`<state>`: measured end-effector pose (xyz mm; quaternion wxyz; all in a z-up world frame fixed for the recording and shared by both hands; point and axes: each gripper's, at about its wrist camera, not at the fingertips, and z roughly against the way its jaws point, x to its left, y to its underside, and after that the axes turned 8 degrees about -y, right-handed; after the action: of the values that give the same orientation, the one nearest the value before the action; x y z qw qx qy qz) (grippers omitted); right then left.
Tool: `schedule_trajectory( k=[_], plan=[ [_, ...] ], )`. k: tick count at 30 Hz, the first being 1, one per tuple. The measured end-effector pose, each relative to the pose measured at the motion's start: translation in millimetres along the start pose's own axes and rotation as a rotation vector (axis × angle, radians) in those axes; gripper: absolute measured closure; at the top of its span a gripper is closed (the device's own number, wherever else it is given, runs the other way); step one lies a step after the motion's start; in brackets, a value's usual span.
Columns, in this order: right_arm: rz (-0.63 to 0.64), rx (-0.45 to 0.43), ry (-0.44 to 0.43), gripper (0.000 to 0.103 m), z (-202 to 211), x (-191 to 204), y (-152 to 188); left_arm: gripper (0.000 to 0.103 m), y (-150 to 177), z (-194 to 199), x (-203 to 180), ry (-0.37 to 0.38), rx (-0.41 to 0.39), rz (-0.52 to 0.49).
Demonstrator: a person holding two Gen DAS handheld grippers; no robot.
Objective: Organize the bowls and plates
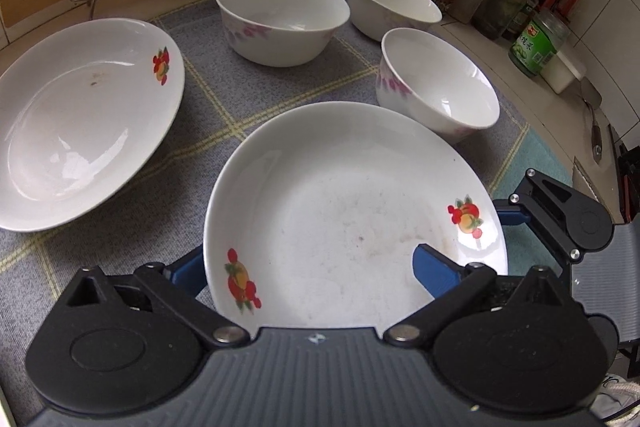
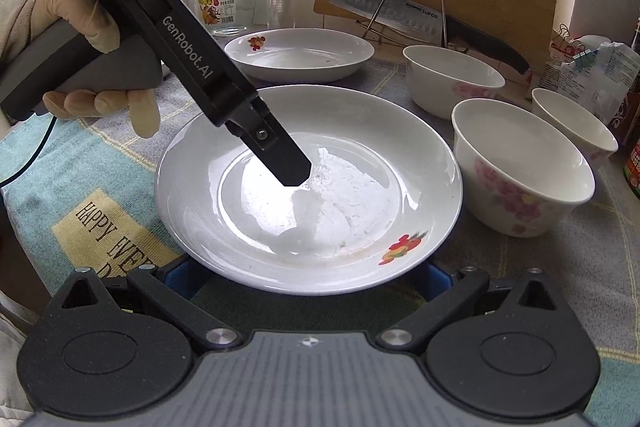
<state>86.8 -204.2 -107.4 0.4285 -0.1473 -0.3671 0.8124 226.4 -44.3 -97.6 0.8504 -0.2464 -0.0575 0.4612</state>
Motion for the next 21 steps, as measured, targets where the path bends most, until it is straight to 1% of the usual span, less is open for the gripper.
schedule_trajectory(
  k=[7,15,19,21],
  plan=[
    [-0.001,-0.008,0.004,0.0,1,0,1,0.001,-8,-3,9,0.031,0.018,-0.016],
    [0.0,-0.013,0.007,0.0,2,1,2,0.001,-18,-7,4,0.004,0.026,-0.095],
    [0.0,-0.017,0.008,0.0,3,1,3,0.002,-28,-10,9,0.044,0.056,-0.091],
    [0.002,-0.019,0.007,0.0,3,1,3,0.003,-31,-11,9,0.053,0.069,-0.109]
  ],
)
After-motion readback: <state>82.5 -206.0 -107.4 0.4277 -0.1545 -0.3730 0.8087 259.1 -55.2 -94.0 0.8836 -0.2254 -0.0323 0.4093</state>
